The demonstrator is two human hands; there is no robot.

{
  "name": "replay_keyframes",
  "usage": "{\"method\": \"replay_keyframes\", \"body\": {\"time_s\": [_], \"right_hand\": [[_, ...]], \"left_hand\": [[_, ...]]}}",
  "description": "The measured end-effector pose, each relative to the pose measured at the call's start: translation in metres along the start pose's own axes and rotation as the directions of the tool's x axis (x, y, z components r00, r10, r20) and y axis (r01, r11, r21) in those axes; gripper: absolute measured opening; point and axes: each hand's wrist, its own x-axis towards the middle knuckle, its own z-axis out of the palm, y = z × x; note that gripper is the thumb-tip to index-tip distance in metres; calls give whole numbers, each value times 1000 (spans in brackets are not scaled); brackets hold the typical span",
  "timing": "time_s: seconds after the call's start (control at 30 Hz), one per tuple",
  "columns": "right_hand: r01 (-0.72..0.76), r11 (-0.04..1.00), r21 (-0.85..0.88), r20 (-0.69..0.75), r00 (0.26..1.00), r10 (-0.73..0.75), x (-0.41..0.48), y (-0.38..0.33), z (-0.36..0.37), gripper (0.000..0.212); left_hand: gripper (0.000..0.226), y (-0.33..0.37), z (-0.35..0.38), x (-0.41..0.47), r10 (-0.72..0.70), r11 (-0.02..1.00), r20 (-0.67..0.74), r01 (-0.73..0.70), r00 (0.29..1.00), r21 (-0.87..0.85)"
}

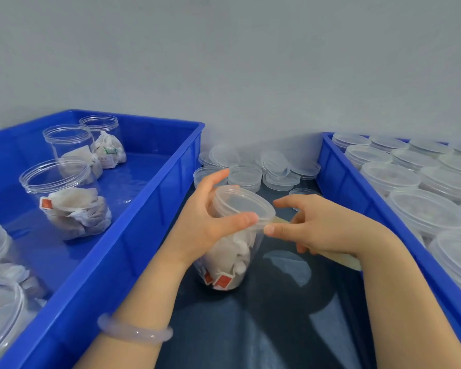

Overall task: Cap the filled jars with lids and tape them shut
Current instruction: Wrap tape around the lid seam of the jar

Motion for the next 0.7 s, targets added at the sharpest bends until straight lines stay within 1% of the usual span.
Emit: {"method": "replay_keyframes", "body": {"time_s": [0.07,0.1,0.13,0.17,0.23,0.27,0.33,0.43,0.53,0.6,0.7], "right_hand": [[33,998,-58,-61,997,-37,2,-4,5,79],[46,997,-63,-102,993,-53,4,-5,8,74],[58,997,-56,-131,989,-64,5,-8,10,69],[68,997,-46,-135,988,-74,7,-9,12,66],[91,996,-17,-81,992,-92,8,-10,14,64],[99,995,12,-45,994,-99,6,-10,14,65],[110,992,68,-10,994,-110,2,-10,10,71],[134,988,76,-71,989,-129,-1,-6,1,88],[132,986,107,-121,986,-119,3,0,-2,85],[130,980,149,-104,988,-116,6,3,1,84],[139,975,176,-101,987,-122,11,3,9,89]], "left_hand": [[112,5,0,0,-10,992,-24,13,1000,127],[117,5,1,-1,-12,989,-52,20,999,144],[115,5,2,-1,-9,989,-88,22,996,147],[110,3,3,-1,-8,990,-130,27,991,142],[97,0,2,-2,-15,992,-191,39,982,124],[96,-2,0,-2,-19,993,-194,41,981,110],[94,-3,-5,-1,-35,997,-167,47,985,65],[84,-3,-8,-1,-57,998,-83,54,995,-41],[76,-3,-4,-2,-56,994,23,58,998,-93],[74,-5,-3,-2,-57,991,45,62,997,-116],[73,-8,-6,-1,-76,980,70,88,995,-178]]}}
